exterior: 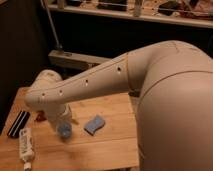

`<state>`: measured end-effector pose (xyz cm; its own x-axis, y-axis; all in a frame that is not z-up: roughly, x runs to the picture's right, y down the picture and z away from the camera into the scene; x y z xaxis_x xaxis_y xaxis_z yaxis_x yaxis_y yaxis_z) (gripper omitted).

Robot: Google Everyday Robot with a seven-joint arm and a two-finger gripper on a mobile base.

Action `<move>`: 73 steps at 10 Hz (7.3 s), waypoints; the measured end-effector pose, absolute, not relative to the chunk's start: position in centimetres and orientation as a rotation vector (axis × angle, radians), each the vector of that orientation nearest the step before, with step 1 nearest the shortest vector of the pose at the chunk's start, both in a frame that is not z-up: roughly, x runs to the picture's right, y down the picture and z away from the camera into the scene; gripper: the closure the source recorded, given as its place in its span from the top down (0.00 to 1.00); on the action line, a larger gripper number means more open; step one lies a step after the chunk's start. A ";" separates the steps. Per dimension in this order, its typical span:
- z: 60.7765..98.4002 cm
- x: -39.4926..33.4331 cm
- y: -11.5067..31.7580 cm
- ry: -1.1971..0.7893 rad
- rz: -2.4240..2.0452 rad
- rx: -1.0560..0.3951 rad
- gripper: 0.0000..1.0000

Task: Stand the bottle upright

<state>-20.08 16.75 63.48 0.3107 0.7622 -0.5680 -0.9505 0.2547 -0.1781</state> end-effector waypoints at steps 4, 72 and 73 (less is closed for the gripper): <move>62.2 -24.6 20.9 0.405 1.146 -0.561 0.65; 67.5 -38.8 33.3 0.455 0.972 -0.680 0.65; 67.5 -38.7 32.9 0.453 0.973 -0.687 0.65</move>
